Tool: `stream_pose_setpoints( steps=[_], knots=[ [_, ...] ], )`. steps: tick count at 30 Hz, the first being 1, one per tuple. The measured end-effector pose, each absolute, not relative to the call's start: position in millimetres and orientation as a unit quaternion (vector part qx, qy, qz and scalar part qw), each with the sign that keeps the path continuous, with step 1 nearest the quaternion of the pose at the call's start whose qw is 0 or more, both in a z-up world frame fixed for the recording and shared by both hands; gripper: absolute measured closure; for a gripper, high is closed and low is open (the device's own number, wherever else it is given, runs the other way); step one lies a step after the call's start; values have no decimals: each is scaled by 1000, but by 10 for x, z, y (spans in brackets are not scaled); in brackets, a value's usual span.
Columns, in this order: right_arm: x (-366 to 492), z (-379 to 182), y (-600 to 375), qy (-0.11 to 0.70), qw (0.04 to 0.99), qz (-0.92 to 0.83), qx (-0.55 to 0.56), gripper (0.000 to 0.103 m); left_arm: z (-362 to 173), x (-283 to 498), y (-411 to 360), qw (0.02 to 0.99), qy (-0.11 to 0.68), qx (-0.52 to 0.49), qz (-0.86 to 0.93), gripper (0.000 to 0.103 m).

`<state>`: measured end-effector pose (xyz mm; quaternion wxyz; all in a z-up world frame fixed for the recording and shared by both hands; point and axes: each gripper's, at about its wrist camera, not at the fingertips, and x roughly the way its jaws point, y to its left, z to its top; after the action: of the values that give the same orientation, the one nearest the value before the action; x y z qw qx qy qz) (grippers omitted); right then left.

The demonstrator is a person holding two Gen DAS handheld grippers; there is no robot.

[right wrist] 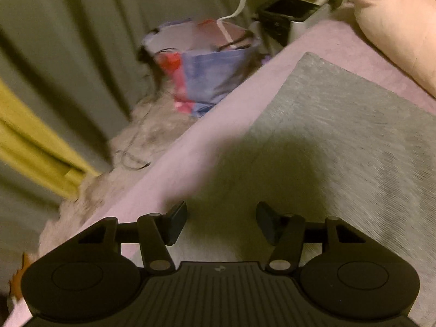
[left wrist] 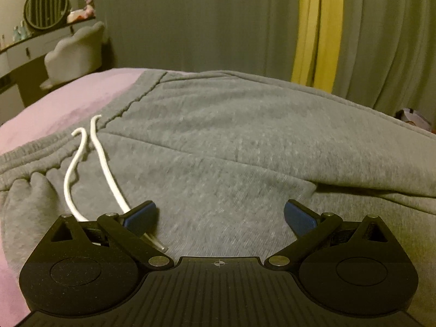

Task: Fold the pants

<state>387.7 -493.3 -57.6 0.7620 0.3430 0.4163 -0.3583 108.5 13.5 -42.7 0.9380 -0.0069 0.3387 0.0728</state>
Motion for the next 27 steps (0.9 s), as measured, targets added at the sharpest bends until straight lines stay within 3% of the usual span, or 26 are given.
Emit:
stream_pose_setpoints(
  steps=[4, 6, 9, 14, 19, 25, 27],
  knots=[
    [3991, -652, -4933, 421, 762, -379, 314, 48, -459, 1100, 109, 939, 335, -2, 73, 0],
    [3945, -638, -4915, 424, 764, -394, 285, 81, -474, 1118, 137, 938, 338, -16, 70, 0],
    [3749, -567, -4944, 418, 773, -378, 292, 96, -476, 1118, 193, 938, 339, -38, 65, 0],
    [3084, -163, -4815, 356, 828, -326, 284, 97, -471, 1092, 207, 939, 337, -40, 61, 0],
    [1709, 249, -4473, 244, 877, -286, 300, 97, -440, 1061, 213, 937, 341, -50, 63, 0],
    [627, -286, -4127, 251, 836, -356, 334, 97, -362, 979, 203, 935, 345, -56, 55, 0],
    [455, -527, -4201, 264, 799, -394, 369, 92, -317, 933, 190, 937, 342, -53, 43, 0]
  ],
)
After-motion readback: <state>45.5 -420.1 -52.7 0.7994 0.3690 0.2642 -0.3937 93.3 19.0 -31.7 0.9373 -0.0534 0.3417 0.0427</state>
